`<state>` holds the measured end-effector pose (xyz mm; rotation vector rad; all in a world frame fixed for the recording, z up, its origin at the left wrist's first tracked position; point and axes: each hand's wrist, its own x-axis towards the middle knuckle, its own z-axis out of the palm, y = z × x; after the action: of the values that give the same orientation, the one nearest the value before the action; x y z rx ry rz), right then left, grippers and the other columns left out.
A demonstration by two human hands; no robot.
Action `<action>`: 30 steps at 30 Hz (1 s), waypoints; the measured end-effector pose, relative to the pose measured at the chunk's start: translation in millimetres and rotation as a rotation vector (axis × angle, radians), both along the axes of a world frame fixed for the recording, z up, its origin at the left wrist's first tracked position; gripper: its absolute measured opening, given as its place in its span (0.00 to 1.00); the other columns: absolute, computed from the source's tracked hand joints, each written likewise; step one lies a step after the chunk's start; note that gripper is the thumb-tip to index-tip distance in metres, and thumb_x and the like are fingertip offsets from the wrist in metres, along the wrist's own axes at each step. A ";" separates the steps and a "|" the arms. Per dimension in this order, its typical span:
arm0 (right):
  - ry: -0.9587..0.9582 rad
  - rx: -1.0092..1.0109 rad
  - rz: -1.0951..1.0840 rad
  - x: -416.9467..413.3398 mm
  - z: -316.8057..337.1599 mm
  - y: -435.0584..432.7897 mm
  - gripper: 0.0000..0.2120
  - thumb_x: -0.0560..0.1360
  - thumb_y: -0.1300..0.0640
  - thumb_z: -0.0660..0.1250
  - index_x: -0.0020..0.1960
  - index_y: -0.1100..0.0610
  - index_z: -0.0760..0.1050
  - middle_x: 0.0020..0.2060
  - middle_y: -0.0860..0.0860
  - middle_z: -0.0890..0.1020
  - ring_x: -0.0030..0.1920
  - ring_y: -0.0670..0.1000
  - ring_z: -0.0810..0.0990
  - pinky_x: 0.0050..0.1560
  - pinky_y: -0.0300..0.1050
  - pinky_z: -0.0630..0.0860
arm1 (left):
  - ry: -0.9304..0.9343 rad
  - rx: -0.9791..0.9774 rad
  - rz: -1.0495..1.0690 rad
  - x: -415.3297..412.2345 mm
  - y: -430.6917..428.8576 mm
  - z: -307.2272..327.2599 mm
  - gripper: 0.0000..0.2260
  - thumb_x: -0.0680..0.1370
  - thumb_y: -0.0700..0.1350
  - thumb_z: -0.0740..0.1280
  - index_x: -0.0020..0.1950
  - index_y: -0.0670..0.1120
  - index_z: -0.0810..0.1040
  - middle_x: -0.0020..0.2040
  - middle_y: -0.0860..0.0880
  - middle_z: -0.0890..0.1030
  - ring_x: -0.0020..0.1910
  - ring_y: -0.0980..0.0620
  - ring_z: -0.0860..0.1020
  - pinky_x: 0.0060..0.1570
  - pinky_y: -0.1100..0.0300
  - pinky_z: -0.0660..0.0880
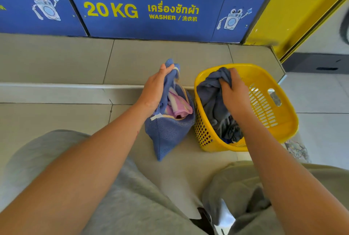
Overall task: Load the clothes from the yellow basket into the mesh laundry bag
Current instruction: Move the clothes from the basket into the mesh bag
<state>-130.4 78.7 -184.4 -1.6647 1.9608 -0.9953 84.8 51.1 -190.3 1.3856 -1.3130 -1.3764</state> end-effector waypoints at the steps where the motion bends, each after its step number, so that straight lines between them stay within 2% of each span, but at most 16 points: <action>1: -0.041 -0.048 0.002 6.8 13.5 1.4 0.08 0.80 0.58 0.59 0.55 0.62 0.69 0.42 0.53 0.76 0.43 0.54 0.75 0.38 0.42 0.66 | 0.014 0.014 0.012 1.6 2.8 2.3 0.20 0.82 0.60 0.49 0.63 0.59 0.78 0.66 0.52 0.76 0.66 0.54 0.73 0.71 0.50 0.65; 3: -0.130 -0.144 0.017 20.9 41.1 0.4 0.06 0.80 0.59 0.59 0.54 0.61 0.70 0.43 0.51 0.76 0.43 0.49 0.74 0.38 0.35 0.67 | 0.069 0.042 0.037 4.2 6.1 5.1 0.18 0.81 0.60 0.52 0.57 0.60 0.81 0.59 0.54 0.80 0.62 0.55 0.76 0.69 0.52 0.68; 8: -0.456 -0.355 0.035 53.1 85.2 -10.7 0.02 0.79 0.59 0.59 0.49 0.55 0.68 0.39 0.43 0.73 0.39 0.39 0.72 0.45 0.35 0.70 | 0.179 0.070 0.081 9.6 4.6 2.7 0.16 0.81 0.58 0.56 0.55 0.54 0.81 0.48 0.59 0.83 0.52 0.62 0.80 0.59 0.63 0.70; 11: -0.488 -0.330 -0.053 78.4 66.4 -12.2 0.02 0.80 0.59 0.59 0.48 0.57 0.67 0.36 0.44 0.72 0.36 0.40 0.71 0.40 0.37 0.69 | 0.220 0.101 0.061 16.9 3.0 -4.0 0.21 0.80 0.61 0.55 0.62 0.52 0.79 0.57 0.54 0.83 0.59 0.58 0.79 0.61 0.60 0.73; 12: -0.429 -0.253 -0.060 86.9 50.0 -10.5 0.03 0.80 0.59 0.59 0.48 0.57 0.67 0.36 0.46 0.73 0.37 0.43 0.74 0.40 0.40 0.70 | 0.226 0.101 0.076 19.9 2.7 -4.1 0.21 0.82 0.59 0.53 0.64 0.51 0.79 0.57 0.53 0.83 0.60 0.56 0.79 0.61 0.60 0.74; 13: -0.258 -0.135 -0.034 92.9 29.9 -8.9 0.03 0.80 0.57 0.59 0.49 0.57 0.68 0.37 0.49 0.76 0.42 0.49 0.77 0.44 0.44 0.72 | 0.228 0.108 0.093 23.4 1.2 -5.2 0.21 0.83 0.58 0.51 0.64 0.51 0.78 0.58 0.53 0.82 0.60 0.55 0.79 0.61 0.61 0.73; 14: 0.039 0.009 0.047 96.1 7.2 -7.1 0.06 0.79 0.55 0.59 0.51 0.57 0.69 0.42 0.53 0.80 0.50 0.55 0.79 0.53 0.49 0.72 | 0.224 0.114 0.106 26.8 -0.8 -6.9 0.20 0.83 0.58 0.51 0.64 0.53 0.78 0.58 0.55 0.81 0.60 0.56 0.78 0.62 0.61 0.72; 16: 0.552 0.282 0.292 99.2 -29.7 -1.3 0.14 0.77 0.49 0.60 0.60 0.53 0.72 0.61 0.51 0.78 0.70 0.57 0.68 0.71 0.62 0.55 | 0.191 0.109 0.100 32.2 -5.1 -11.7 0.20 0.83 0.59 0.50 0.64 0.57 0.77 0.57 0.60 0.78 0.56 0.63 0.77 0.60 0.66 0.70; 17: 0.642 0.313 0.365 97.2 -38.4 0.4 0.18 0.77 0.44 0.60 0.64 0.50 0.72 0.67 0.49 0.74 0.74 0.55 0.62 0.73 0.64 0.47 | 0.166 0.090 0.080 33.2 -5.5 -10.9 0.20 0.83 0.58 0.48 0.66 0.57 0.75 0.55 0.63 0.75 0.52 0.69 0.76 0.55 0.72 0.69; 18: 0.616 0.285 0.388 94.8 -39.2 0.9 0.22 0.76 0.41 0.59 0.66 0.49 0.72 0.68 0.48 0.73 0.75 0.55 0.61 0.73 0.63 0.47 | 0.145 0.073 0.068 34.1 -4.5 -7.9 0.20 0.83 0.57 0.47 0.69 0.56 0.73 0.53 0.65 0.74 0.46 0.75 0.75 0.47 0.79 0.68; 20: 0.446 0.102 0.319 89.6 -31.1 -2.7 0.24 0.74 0.40 0.59 0.65 0.49 0.73 0.64 0.50 0.77 0.69 0.56 0.69 0.70 0.58 0.58 | 0.116 0.055 0.047 36.2 -4.6 -8.0 0.21 0.84 0.56 0.47 0.71 0.55 0.71 0.54 0.64 0.73 0.39 0.81 0.72 0.38 0.83 0.67; 21: 0.395 0.029 0.256 84.7 -27.4 -5.8 0.23 0.74 0.41 0.61 0.66 0.50 0.72 0.63 0.50 0.77 0.68 0.57 0.70 0.68 0.56 0.61 | 0.110 0.052 0.036 36.9 -4.9 -10.0 0.21 0.84 0.56 0.47 0.71 0.56 0.70 0.57 0.62 0.73 0.42 0.81 0.72 0.40 0.82 0.67; 23: 0.330 0.047 0.134 68.3 -23.4 -13.1 0.28 0.74 0.43 0.65 0.71 0.50 0.64 0.68 0.50 0.72 0.70 0.57 0.67 0.68 0.57 0.62 | 0.112 0.063 0.014 36.4 -3.7 -8.6 0.21 0.83 0.58 0.47 0.71 0.57 0.70 0.65 0.58 0.72 0.52 0.74 0.72 0.47 0.77 0.67; 26: 0.188 0.352 0.076 42.2 -31.4 -20.6 0.42 0.72 0.36 0.65 0.77 0.50 0.50 0.75 0.51 0.64 0.74 0.57 0.64 0.71 0.62 0.62 | 0.102 0.079 0.015 33.5 0.7 -2.3 0.22 0.83 0.58 0.47 0.72 0.56 0.70 0.67 0.57 0.70 0.58 0.65 0.72 0.49 0.75 0.65; 28: 0.067 0.471 0.098 32.6 -39.2 -16.2 0.43 0.70 0.33 0.65 0.76 0.50 0.53 0.72 0.53 0.70 0.70 0.59 0.70 0.66 0.63 0.68 | 0.096 0.078 -0.003 31.0 1.6 -0.5 0.22 0.83 0.58 0.46 0.73 0.56 0.68 0.71 0.56 0.68 0.65 0.60 0.68 0.57 0.70 0.63; 30: 0.105 0.454 0.100 30.9 -40.7 -12.5 0.35 0.70 0.32 0.64 0.68 0.52 0.63 0.62 0.54 0.78 0.61 0.61 0.77 0.60 0.62 0.72 | 0.094 0.092 -0.005 29.5 2.8 3.3 0.22 0.83 0.58 0.46 0.74 0.55 0.67 0.74 0.53 0.65 0.66 0.60 0.65 0.60 0.64 0.60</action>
<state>-99.6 66.2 -225.1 -1.5554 1.9602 -0.3907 114.3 53.9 -187.0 1.3617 -1.2063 -1.5027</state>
